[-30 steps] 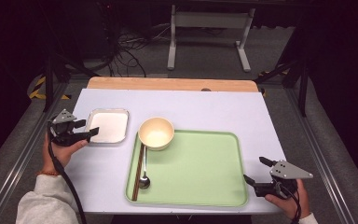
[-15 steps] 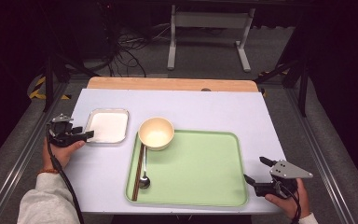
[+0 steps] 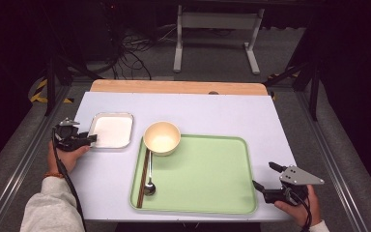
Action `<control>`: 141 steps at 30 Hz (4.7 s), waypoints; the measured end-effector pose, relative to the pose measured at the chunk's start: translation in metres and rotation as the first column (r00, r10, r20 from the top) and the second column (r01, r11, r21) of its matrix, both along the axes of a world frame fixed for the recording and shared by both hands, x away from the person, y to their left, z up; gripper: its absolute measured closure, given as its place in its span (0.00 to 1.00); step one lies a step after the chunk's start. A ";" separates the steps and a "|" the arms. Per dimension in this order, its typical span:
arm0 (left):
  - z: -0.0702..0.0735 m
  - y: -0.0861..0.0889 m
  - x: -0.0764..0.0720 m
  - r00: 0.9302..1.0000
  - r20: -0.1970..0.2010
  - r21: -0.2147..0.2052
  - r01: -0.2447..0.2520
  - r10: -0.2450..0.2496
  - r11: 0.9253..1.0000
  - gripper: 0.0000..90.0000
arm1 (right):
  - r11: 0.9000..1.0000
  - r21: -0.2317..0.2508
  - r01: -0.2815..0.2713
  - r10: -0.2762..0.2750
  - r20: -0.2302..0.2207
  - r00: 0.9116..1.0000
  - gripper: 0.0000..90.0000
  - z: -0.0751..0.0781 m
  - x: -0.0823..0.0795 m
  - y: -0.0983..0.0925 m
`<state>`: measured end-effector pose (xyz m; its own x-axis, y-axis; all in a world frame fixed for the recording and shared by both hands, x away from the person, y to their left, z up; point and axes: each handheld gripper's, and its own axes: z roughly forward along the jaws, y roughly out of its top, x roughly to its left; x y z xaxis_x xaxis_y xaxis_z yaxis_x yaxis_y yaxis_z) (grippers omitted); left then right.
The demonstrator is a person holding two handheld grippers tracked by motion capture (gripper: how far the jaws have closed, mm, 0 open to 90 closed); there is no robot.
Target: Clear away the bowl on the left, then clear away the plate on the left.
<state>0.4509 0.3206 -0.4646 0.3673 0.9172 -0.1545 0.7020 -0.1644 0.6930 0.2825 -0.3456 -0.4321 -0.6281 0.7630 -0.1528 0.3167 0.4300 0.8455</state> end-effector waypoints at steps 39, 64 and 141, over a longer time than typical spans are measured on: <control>0.020 -0.006 -0.014 0.983 0.171 -0.182 -0.032 0.064 0.983 0.99 | 1.000 0.003 -0.001 0.001 -0.009 1.000 0.16 0.001 0.006 0.001; 0.038 -0.003 -0.022 0.958 0.273 -0.269 -0.007 0.083 0.963 0.99 | 1.000 0.009 0.000 0.000 -0.012 1.000 0.16 0.000 0.007 0.001; 0.066 -0.202 -0.067 0.787 0.314 -0.046 0.571 -0.531 0.820 0.99 | 1.000 0.015 -0.003 0.003 -0.005 1.000 0.17 0.001 0.000 -0.001</control>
